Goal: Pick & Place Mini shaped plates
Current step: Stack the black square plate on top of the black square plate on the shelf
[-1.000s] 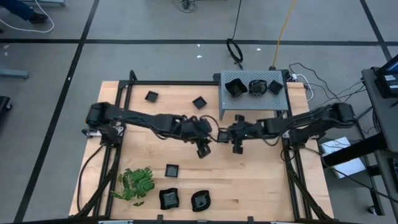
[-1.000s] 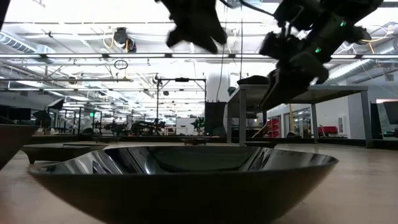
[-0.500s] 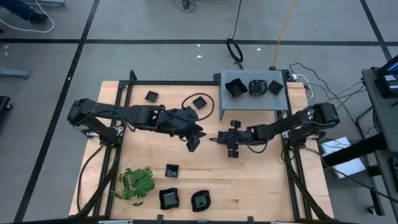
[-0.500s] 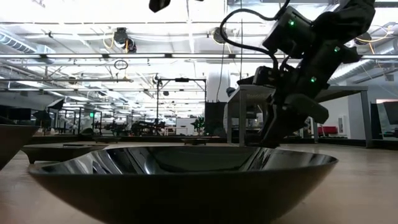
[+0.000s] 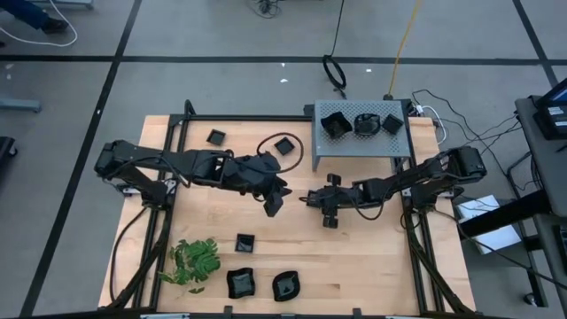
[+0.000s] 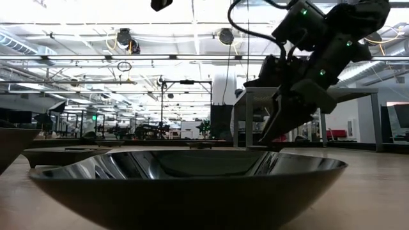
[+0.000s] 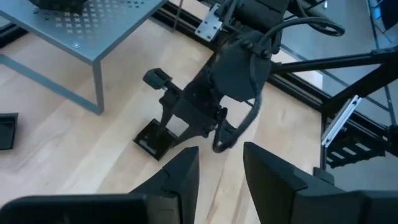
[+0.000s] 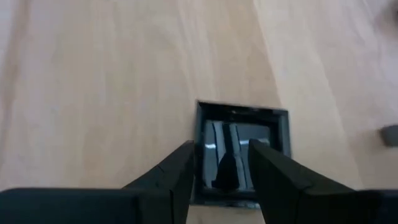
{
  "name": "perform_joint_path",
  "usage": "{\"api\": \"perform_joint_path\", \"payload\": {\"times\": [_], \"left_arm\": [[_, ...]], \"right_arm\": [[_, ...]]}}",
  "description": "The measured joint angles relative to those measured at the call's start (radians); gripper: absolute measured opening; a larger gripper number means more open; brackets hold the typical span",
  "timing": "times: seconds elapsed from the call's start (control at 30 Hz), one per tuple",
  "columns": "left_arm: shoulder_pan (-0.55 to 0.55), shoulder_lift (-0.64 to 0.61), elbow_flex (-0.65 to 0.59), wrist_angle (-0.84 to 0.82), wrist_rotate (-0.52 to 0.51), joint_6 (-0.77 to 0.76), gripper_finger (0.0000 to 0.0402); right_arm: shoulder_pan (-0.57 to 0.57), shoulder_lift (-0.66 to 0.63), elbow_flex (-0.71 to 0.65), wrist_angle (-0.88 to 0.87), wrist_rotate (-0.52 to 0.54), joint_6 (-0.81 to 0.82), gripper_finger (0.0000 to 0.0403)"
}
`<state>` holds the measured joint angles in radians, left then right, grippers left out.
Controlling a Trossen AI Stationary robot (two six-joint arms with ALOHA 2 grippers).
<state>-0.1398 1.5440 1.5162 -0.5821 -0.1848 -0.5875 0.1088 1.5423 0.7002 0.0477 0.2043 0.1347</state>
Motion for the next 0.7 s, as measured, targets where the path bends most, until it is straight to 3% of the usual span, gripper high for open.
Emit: {"api": "perform_joint_path", "payload": {"times": [0.57, 0.7], "left_arm": [[0.0, 0.0, 0.0, 0.001, 0.0, 0.033, 0.0127], [0.0, 0.0, 0.0, 0.001, 0.0, 0.033, 0.0127]], "right_arm": [[0.044, 0.129, 0.001, 0.08, 0.061, 0.004, 0.0139], [0.046, 0.138, 0.002, 0.081, 0.062, 0.01, 0.0121]]}}
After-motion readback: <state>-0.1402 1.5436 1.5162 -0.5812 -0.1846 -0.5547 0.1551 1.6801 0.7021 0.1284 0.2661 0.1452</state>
